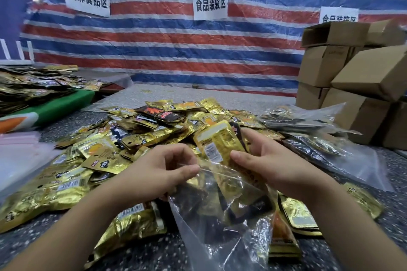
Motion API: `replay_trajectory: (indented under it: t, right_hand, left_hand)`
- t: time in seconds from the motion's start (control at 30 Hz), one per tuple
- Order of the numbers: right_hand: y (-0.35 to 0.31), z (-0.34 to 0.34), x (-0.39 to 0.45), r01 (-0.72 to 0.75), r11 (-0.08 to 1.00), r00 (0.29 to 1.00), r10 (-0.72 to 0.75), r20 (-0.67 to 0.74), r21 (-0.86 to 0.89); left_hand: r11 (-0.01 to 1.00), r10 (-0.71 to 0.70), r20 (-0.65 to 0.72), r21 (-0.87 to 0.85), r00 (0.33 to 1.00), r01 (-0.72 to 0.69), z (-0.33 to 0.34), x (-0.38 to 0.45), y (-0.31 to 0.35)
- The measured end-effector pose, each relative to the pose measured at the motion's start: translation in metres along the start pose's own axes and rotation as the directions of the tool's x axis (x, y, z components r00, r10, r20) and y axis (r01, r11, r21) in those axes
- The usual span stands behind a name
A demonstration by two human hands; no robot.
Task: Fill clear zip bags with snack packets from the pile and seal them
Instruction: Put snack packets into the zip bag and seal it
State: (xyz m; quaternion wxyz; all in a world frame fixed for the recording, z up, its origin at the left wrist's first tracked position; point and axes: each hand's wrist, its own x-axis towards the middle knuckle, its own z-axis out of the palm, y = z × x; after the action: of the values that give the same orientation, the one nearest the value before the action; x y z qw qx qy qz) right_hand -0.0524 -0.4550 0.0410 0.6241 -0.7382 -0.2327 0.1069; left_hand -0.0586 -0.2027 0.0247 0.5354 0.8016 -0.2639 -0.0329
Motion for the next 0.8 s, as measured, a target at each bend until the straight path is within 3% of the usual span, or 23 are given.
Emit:
replay_trajectory:
  t: [0.23, 0.43, 0.6, 0.7, 0.8]
  right_hand:
    - [-0.004, 0.002, -0.007, -0.109, 0.979, 0.988, 0.126, 0.09, -0.17]
    - [-0.01, -0.001, -0.013, -0.1, 0.933, 0.981, 0.151, 0.124, -0.345]
    - [-0.012, 0.0, -0.013, -0.069, 0.833, 0.987, 0.139, 0.087, -0.548]
    - [-0.012, 0.002, -0.012, -0.042, 0.862, 0.992, 0.097, 0.083, -0.505]
    - [-0.011, 0.0, -0.011, -0.051, 0.94, 0.996, 0.072, 0.049, -0.337]
  left_hand:
    - [0.998, -0.038, -0.032, 0.051, 0.999, 0.04, 0.002, 0.0, 0.002]
    - [0.996, -0.009, -0.078, 0.083, 0.997, 0.016, 0.009, -0.001, 0.005]
    - [0.995, -0.005, -0.111, 0.098, 0.994, 0.016, 0.014, -0.001, 0.005]
    - [1.0, -0.009, -0.172, -0.011, 0.985, 0.007, 0.015, 0.002, 0.002]
    - [0.986, -0.071, -0.238, -0.163, 0.969, 0.032, 0.018, 0.004, 0.003]
